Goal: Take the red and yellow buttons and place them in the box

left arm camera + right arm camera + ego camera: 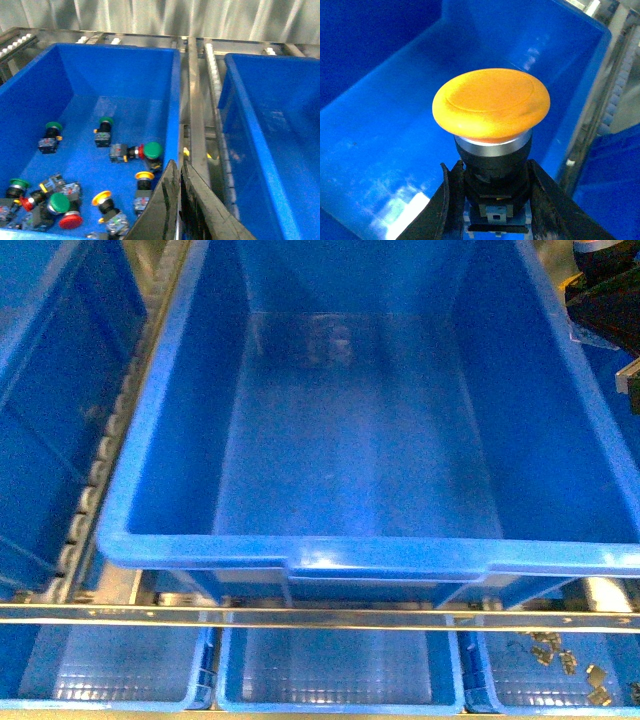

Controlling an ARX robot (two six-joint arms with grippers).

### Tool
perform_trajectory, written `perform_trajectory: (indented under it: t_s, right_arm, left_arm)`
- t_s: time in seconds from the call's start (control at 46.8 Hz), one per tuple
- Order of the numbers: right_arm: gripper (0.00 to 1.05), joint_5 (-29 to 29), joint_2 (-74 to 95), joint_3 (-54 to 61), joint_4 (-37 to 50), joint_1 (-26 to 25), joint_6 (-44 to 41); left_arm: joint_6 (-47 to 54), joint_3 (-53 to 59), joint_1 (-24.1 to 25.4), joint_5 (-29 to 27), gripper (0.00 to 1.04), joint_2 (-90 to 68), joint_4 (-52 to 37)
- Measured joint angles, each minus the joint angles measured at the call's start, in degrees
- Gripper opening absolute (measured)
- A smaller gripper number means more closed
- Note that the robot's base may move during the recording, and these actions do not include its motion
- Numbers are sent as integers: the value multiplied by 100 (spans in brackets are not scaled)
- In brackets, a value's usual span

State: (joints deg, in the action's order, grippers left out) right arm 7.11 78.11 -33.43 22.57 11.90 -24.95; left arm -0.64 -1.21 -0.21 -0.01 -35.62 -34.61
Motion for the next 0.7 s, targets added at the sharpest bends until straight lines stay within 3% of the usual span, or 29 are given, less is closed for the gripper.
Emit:
perform_trajectory:
  t_s: [0.705]
  right_arm:
    - [26, 4, -55, 210, 101, -96, 122]
  left_arm:
    - [7, 7, 4, 9, 3, 1976, 1875]
